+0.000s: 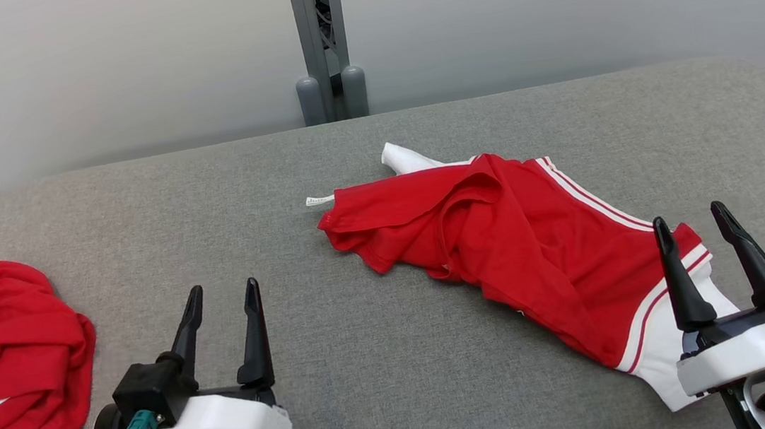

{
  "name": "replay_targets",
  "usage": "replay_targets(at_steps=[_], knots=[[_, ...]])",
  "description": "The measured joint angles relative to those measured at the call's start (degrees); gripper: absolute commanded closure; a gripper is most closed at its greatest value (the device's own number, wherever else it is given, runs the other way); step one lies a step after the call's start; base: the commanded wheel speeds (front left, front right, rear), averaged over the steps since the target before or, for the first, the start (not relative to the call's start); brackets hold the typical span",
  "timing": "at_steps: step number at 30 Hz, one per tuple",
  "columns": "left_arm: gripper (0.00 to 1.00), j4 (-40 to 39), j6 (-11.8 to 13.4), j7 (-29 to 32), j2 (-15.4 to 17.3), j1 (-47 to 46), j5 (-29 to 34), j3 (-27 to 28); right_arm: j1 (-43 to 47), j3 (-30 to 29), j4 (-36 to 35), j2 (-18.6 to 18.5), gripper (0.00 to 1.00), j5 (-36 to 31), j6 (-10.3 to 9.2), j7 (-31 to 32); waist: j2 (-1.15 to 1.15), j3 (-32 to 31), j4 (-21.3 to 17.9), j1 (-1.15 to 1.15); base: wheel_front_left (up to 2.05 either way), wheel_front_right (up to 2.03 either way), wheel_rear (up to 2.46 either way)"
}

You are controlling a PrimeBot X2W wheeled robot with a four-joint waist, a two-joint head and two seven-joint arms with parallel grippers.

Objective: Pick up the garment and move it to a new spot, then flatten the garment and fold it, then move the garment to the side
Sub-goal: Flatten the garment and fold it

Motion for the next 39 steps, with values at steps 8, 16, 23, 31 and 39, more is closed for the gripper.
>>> replay_targets(at_steps=[8, 16, 23, 31, 39], knots=[[0.00, 3.52, -6.11, 0.00, 0.00, -0.88, -0.26, -5.09, -0.82, 1.42, 0.38, -0.03, 0.00, -0.08, 0.00, 0.00, 0.00, 1.57, -0.16, 0.00, 0.00, 0.00, 0.00], [0.00, 11.82, -10.78, 0.00, -0.05, -9.30, -2.57, -17.15, -1.85, 2.97, 2.74, 0.43, 0.00, -1.31, 0.00, 0.00, 0.00, 4.99, -3.31, 0.00, 0.00, 0.00, 0.00], [0.00, 23.12, -11.02, 0.01, -0.05, -18.80, -9.76, -26.14, -3.74, 4.93, 5.00, 1.33, 0.00, -1.41, 0.00, 0.00, 0.00, 8.23, -7.34, 0.00, 0.00, 0.00, 0.00], [0.00, 32.03, -11.02, 0.00, 0.47, -25.96, -15.46, -29.15, -5.13, 4.70, 5.26, 1.90, 0.00, -1.11, 0.00, 0.00, 0.00, 11.05, -11.22, 0.00, 0.00, 0.00, 0.00], [0.00, 34.39, -11.02, 0.00, 0.31, -28.35, -19.02, -30.16, -5.14, 4.06, 5.35, 2.14, 0.00, -1.37, 0.00, 0.00, 0.00, 11.95, -11.77, 0.00, 0.00, 0.00, 0.00]])
